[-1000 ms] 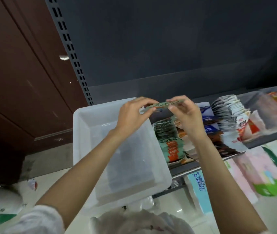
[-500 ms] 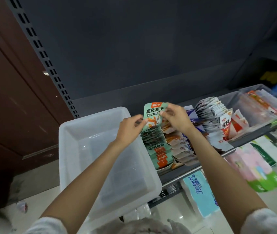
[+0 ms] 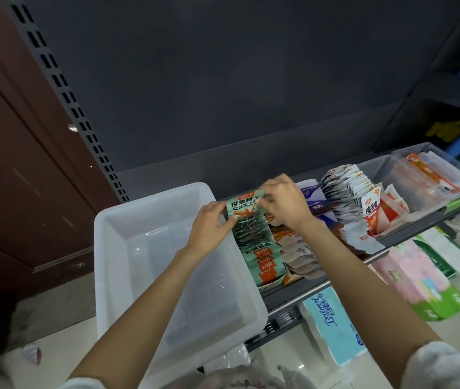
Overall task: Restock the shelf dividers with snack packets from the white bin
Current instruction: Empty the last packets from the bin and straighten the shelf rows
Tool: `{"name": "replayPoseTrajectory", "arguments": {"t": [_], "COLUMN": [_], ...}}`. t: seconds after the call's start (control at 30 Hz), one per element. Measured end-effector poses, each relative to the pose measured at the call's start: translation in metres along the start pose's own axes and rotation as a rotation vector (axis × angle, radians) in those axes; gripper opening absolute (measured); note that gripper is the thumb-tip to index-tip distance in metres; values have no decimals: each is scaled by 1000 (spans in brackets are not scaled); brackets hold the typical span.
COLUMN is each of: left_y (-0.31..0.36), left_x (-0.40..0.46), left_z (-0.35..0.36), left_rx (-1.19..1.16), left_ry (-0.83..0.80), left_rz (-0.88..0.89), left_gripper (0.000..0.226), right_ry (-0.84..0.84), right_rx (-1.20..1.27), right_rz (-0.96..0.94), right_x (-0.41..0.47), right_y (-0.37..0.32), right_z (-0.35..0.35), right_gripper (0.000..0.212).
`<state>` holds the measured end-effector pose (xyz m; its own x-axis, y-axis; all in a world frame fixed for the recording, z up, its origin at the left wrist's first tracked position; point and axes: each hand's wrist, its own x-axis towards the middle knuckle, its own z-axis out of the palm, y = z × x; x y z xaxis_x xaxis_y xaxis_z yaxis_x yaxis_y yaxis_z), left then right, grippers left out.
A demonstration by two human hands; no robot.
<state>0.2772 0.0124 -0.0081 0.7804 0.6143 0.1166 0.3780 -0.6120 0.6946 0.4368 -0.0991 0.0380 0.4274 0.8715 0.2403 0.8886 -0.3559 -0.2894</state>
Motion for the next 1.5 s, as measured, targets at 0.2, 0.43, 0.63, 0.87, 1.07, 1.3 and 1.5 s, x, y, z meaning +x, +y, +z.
{"name": "replayPoseTrajectory", "arguments": {"t": [0.2,0.43,0.63,0.87,1.07,1.3,1.5], "left_y": [-3,-1,4,33,92,142,188], "left_x": [-3,-11,-14,-22,-19,-11,21], "left_z": [-3,0,0,-19,-33,45,118], "left_rx": [68,83,70,30,-132,-131,108], "left_ry": [23,-47,-136,-52,-107,-336,-153], "left_rz": [57,42,57,12,211,375,287], "left_gripper": [20,30,37,38,14,21,29], "right_ry": [-66,-387,-399,20,-21,-64,-102], "right_rx": [-32,-597,-695,-126,-84,-32,120], "right_rz": [-241,-275,-344,-106,114,299,230], "right_x": [2,3,0,-52,-119,-165,-162], "right_y": [-8,-30,-22,-20,4,106,207], "right_z": [-23,-6,10,-3,-43,-81,-104], "right_gripper": [31,25,30,32,23,21,20]}}
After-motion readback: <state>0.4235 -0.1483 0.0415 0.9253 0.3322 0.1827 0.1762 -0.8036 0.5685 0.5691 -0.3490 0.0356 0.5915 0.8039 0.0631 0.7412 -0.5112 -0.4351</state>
